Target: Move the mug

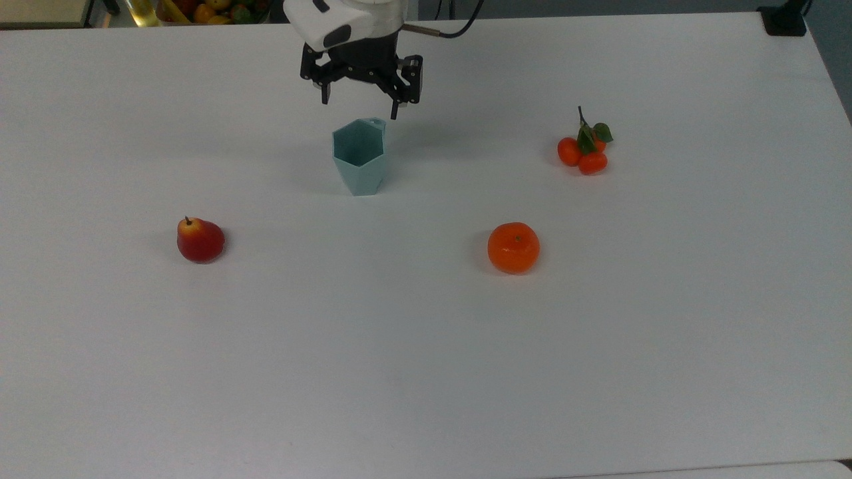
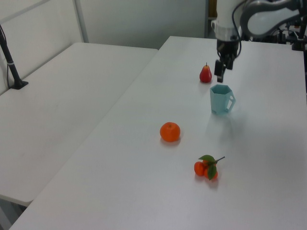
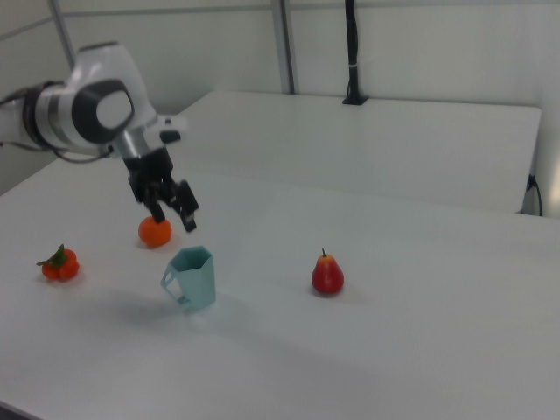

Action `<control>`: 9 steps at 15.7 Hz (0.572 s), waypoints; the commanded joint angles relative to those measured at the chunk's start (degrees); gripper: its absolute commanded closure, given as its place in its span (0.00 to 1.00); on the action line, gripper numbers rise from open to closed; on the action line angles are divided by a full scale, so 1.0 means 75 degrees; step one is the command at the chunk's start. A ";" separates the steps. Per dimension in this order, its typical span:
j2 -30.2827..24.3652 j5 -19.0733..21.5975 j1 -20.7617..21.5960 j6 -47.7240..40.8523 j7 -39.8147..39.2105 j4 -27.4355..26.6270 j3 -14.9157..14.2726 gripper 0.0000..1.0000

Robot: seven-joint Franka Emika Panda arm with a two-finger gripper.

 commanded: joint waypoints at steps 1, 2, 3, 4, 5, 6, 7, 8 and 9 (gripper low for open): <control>0.0251 -0.0004 0.0059 -0.0768 -0.0118 0.1411 -0.0002 0.00; 0.0217 -0.0004 0.0059 -0.0885 -0.0118 0.1611 -0.0002 0.00; 0.0170 -0.0004 0.0059 -0.1037 -0.0118 0.1787 -0.0002 0.00; 0.0100 -0.0004 0.0036 -0.1247 -0.0130 0.1882 -0.0002 0.00; -0.0017 0.0008 0.0024 -0.1482 -0.0130 0.1906 -0.0002 0.00; -0.0157 0.0019 0.0035 -0.1693 -0.0130 0.1906 -0.0002 0.00; -0.0240 0.0089 0.0047 -0.1892 -0.0118 0.1894 -0.0002 0.00; -0.0276 0.0229 0.0036 -0.2115 -0.0130 0.1906 -0.0013 0.00; -0.0369 0.0323 0.0024 -0.2268 -0.0142 0.1906 -0.0037 0.00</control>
